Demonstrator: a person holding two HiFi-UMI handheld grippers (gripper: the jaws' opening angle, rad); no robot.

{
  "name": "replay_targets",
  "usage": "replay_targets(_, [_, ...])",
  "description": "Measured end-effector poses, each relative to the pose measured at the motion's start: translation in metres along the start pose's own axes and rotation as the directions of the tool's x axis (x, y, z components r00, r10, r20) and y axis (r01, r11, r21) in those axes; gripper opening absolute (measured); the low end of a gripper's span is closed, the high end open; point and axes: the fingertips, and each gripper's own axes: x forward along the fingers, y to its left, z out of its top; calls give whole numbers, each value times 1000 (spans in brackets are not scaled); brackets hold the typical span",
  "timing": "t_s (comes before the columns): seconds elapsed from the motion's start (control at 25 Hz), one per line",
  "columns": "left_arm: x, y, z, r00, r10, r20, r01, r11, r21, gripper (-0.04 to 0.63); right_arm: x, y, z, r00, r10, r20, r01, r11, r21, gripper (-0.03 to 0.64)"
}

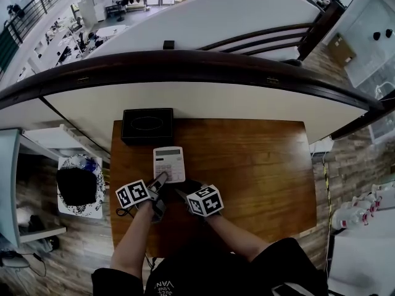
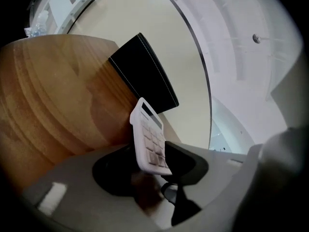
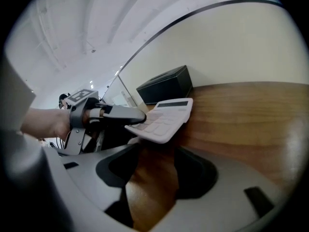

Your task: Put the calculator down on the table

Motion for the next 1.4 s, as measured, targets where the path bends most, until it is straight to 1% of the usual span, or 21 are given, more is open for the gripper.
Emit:
replay_targets(0.08, [0,1,-4,999,35,-16,-34,999,37,205,0,0,-1,1000,2,-4,-2,1000,-1,206])
replay_targets(0.16, [0,3,-4,997,78,-12,-77,993,87,255,1,1,0,1000,3,-6,-3,1000,-2,206])
replay_targets(0.2, [-1,4,-4,996,94,-8,-92,990,111,267,1,2,0,1000,4,-7,-4,1000,-3,206])
replay_targets(0.4, [-2,5,-6,992,125,-17,-120,976,180,273,3,3,-3,1000,9,-15,-9,1000,-5,206])
replay_targets(0.52, [0,4,-10,988,154,-34,-141,959,246,291,3,2,-4,1000,11,-20,-11,1000,-12,206])
replay_targets(0.72, [2,3,-14,980,194,-51,-166,929,329,302,3,1,-3,1000,15,-21,-15,1000,-9,206])
replay_targets(0.88, [3,1,-16,975,216,-49,-184,913,365,334,4,2,-3,1000,18,-22,-18,1000,-10,206])
replay_targets(1.04, [4,1,-19,967,247,-53,-207,895,396,348,4,2,-4,1000,20,-24,-20,1000,-8,206])
replay_targets(1.16, [3,6,-22,956,285,-68,-228,869,440,353,3,1,-4,1000,18,-24,-18,1000,-5,206])
replay_targets(1.24, [2,7,-24,951,299,-75,-233,856,462,357,3,1,-5,1000,18,-23,-18,1000,-1,206])
replay_targets(1.4, [-1,9,-25,950,299,-84,-225,848,479,359,4,1,-6,1000,18,-25,-18,1000,5,206])
